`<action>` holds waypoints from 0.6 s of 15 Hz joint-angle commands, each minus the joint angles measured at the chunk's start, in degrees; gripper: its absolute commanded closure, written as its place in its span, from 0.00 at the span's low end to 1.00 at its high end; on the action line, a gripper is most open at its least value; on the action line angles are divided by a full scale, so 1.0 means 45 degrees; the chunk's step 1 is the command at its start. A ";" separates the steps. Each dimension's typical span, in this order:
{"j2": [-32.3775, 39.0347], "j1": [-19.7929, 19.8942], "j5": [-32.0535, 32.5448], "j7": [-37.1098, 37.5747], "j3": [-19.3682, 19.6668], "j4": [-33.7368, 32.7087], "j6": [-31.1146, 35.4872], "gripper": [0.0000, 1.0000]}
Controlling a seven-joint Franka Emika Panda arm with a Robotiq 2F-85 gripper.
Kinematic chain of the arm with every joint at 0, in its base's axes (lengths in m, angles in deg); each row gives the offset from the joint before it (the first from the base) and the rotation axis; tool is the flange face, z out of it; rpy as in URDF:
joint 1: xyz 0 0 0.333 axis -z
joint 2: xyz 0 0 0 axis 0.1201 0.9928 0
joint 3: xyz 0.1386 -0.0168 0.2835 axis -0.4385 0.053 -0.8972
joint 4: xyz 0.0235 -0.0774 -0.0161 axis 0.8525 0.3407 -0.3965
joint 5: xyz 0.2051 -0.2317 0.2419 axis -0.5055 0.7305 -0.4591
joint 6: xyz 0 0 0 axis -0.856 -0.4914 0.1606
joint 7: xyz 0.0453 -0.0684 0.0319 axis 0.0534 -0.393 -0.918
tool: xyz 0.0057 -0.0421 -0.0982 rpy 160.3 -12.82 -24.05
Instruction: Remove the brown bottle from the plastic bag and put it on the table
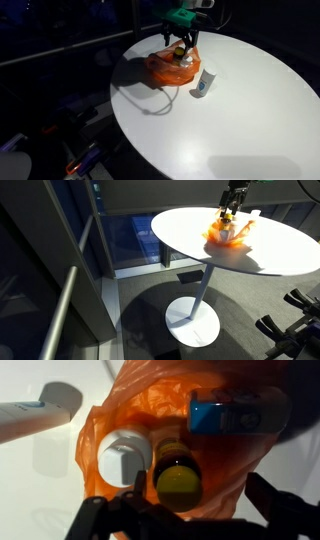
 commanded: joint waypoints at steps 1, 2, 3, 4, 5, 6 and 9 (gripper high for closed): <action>0.0364 0.0178 -0.0013 -0.0109 -0.0153 -0.0602 -0.0129 0.09; 0.0407 0.0183 -0.0014 -0.0111 -0.0154 -0.0648 -0.0141 0.13; 0.0444 0.0190 -0.0021 -0.0120 -0.0159 -0.0691 -0.0140 0.20; 0.0476 0.0195 -0.0029 -0.0125 -0.0165 -0.0729 -0.0152 0.26; 0.0498 0.0197 -0.0026 -0.0125 -0.0165 -0.0751 -0.0164 0.27; 0.0507 0.0199 -0.0022 -0.0127 -0.0164 -0.0758 -0.0170 0.30; 0.0554 0.0234 -0.0045 -0.0146 -0.0168 -0.0821 -0.0226 0.35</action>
